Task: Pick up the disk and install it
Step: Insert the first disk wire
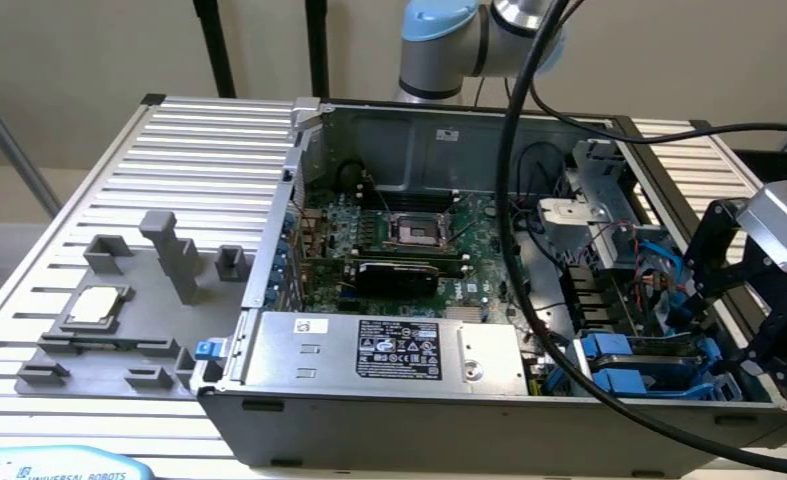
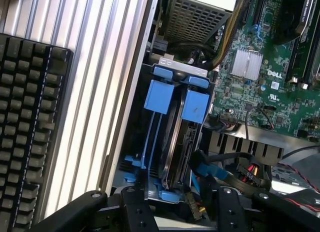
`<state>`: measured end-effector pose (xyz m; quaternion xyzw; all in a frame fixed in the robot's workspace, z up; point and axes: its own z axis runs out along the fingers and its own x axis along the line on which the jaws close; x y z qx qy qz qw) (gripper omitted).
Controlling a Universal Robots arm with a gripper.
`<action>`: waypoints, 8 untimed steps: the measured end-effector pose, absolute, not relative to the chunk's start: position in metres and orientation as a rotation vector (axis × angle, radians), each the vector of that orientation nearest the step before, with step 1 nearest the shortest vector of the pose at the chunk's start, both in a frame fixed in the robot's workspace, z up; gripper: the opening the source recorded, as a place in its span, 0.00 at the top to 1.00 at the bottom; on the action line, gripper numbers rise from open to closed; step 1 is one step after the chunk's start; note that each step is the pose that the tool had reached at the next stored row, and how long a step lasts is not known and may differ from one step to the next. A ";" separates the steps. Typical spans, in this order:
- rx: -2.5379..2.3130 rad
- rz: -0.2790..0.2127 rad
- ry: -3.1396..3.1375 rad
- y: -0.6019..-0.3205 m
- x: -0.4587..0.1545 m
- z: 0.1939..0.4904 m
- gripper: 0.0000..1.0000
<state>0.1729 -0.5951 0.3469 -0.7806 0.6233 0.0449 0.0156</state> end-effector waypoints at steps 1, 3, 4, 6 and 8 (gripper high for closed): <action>-2.428 0.143 1.934 -0.595 0.173 0.347 0.46; -2.429 0.147 1.927 -0.594 0.174 0.347 0.46; -2.430 0.149 1.924 -0.593 0.175 0.347 0.49; -2.433 0.151 1.918 -0.592 0.175 0.347 0.55; -2.437 0.152 1.911 -0.591 0.176 0.347 0.62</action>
